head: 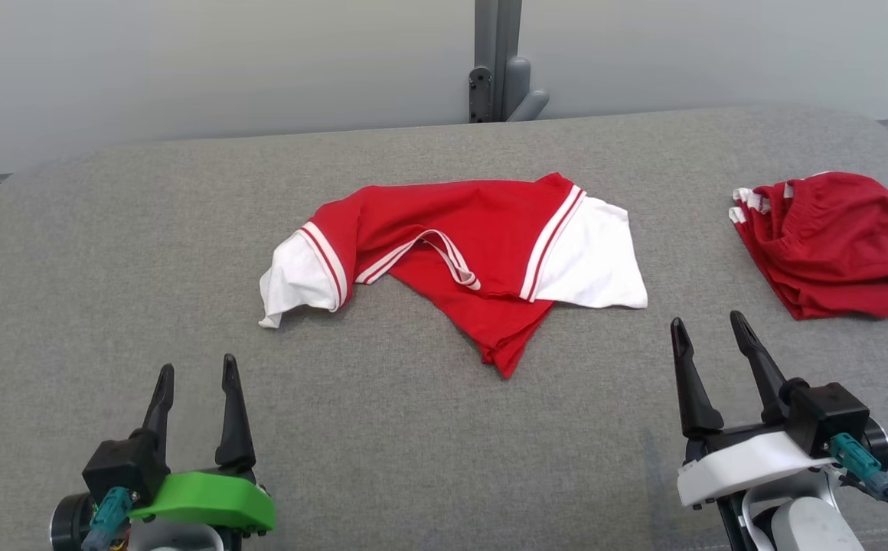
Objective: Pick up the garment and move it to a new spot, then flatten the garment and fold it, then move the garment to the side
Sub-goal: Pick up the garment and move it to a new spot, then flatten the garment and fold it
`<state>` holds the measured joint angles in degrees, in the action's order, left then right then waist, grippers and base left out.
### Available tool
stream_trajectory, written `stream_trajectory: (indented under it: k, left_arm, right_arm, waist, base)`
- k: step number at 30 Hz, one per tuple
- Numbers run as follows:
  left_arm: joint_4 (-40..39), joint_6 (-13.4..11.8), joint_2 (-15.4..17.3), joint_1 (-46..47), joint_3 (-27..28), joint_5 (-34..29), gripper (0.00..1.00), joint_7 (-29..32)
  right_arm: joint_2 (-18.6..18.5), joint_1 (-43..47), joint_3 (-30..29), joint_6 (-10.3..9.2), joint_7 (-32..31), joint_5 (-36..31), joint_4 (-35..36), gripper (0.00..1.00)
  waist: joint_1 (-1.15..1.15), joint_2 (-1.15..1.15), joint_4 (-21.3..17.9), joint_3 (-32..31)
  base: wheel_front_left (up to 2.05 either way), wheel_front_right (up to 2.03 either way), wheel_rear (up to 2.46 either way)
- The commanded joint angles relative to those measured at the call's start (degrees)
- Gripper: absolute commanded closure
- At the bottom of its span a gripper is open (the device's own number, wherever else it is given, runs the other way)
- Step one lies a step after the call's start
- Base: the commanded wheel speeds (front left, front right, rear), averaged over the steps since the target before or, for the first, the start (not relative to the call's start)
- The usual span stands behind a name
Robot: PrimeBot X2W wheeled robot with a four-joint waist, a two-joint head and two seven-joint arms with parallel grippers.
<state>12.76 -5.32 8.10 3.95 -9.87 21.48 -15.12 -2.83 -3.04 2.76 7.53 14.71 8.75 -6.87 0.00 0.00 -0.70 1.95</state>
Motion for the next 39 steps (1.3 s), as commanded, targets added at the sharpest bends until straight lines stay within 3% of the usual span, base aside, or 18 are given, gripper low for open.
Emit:
stream_trajectory:
  k: [1, 29, 35, 39]
  left_arm:
    - [-0.67, -0.16, -0.56, -1.7, 0.67, -0.62, 0.0, -0.02]
    - [-0.71, 3.55, -3.86, -2.93, 4.37, -6.16, 0.0, -0.03]
    - [-1.25, 3.89, -4.29, -2.31, 4.92, -6.88, 0.0, -0.02]
    - [-1.55, 4.31, -4.55, -1.7, 4.52, -7.42, 0.0, -0.02]
  right_arm:
    - [-0.12, 1.2, 0.07, -0.08, 0.13, -0.28, -0.29, 0.0]
    - [-0.13, 0.25, 1.08, -0.08, 0.53, 1.88, -1.24, 0.0]
    - [-0.15, -0.49, -0.35, -0.08, 0.49, 1.69, -2.25, 0.0]
    - [-0.11, -3.53, -3.63, -0.08, 0.02, 2.54, -6.76, 0.0]
  waist:
    - [0.0, 0.0, 1.11, -0.72]
    - [0.0, 0.0, 1.22, 0.87]
    - [0.0, 0.0, 1.88, 1.69]
    - [0.0, 0.0, 3.17, 2.66]
  base:
    - [0.0, 0.0, 0.0]
    - [0.0, 0.0, 0.0]
    - [0.0, 0.0, 0.0]
    - [0.0, 0.0, 0.0]
